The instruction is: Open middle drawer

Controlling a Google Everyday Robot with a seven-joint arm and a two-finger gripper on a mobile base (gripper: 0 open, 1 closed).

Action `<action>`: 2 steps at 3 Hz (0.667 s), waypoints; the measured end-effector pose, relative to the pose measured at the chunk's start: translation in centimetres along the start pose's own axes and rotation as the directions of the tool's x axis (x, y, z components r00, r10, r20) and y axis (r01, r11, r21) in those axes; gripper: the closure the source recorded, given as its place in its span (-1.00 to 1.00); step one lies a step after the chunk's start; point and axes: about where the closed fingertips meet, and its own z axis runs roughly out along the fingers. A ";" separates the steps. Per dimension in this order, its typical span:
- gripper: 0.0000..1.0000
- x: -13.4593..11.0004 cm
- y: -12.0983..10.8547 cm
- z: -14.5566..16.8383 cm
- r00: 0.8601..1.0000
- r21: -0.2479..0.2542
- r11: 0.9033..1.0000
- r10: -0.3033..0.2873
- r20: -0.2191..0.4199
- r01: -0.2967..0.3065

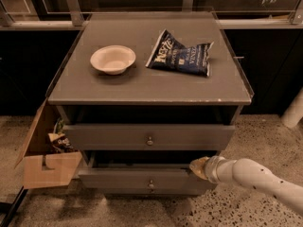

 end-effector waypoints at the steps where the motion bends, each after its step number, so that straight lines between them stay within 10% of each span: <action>1: 1.00 -0.6 -0.5 0.8 1.000 0.006 1.000 -0.016 -0.020 0.016; 2: 1.00 -0.7 -0.8 2.7 0.998 -0.012 0.999 -0.033 -0.054 0.033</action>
Offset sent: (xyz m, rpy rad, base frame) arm 0.0370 0.0233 -0.0265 -0.0930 0.0474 0.0476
